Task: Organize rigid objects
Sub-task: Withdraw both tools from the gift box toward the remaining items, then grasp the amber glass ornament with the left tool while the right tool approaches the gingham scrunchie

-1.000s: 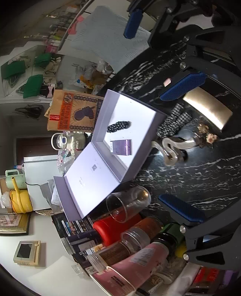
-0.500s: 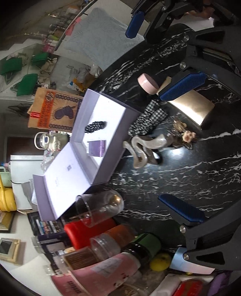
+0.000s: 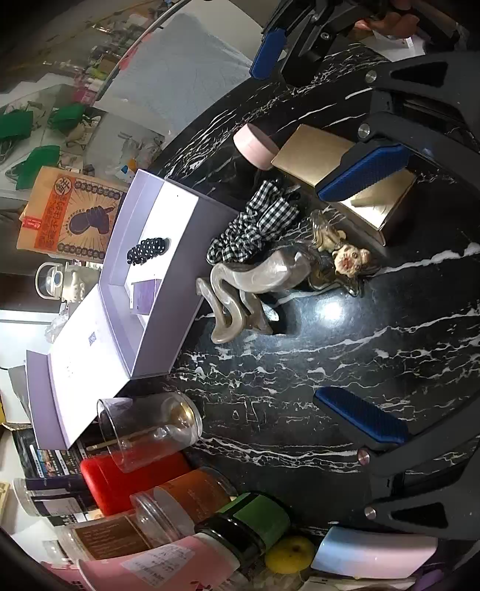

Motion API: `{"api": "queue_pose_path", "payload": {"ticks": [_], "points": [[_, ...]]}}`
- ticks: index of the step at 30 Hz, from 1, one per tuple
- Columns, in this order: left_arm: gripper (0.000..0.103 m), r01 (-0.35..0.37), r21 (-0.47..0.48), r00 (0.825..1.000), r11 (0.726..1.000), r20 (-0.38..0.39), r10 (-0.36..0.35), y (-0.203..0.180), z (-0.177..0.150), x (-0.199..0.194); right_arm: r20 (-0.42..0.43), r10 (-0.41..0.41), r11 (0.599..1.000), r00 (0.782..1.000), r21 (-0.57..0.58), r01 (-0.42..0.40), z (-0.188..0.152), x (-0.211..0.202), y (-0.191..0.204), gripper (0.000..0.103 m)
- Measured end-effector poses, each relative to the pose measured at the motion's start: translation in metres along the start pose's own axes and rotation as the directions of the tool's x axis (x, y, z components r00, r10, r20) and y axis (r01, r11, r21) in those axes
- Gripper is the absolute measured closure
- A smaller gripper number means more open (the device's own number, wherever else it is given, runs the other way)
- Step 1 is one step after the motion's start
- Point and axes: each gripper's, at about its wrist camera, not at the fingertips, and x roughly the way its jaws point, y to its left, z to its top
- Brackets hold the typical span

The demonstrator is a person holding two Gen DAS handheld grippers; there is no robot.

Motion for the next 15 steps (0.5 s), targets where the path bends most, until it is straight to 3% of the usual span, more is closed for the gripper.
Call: {"api": "queue_pose_path", "payload": {"ticks": [4, 11, 15], "points": [[0.002, 0.019, -0.014, 1.0, 1.0, 0.014, -0.018, 0.007, 0.003, 0.001, 0.018, -0.002, 1.0, 1.0, 0.018, 0.001, 0.0, 0.003, -0.005, 0.019], [0.016, 0.03, 0.022, 0.999, 0.999, -0.019, -0.029, 0.007, 0.002, 0.015, 0.019, -0.016, 0.999, 1.0, 0.036, 0.015, 0.006, 0.011, -0.013, 0.019], [0.017, 0.072, 0.008, 0.997, 0.997, -0.024, -0.072, 0.009, 0.0, 0.018, 0.01, -0.013, 0.999, 1.0, 0.051, 0.012, 0.009, 0.016, -0.019, 0.019]]}}
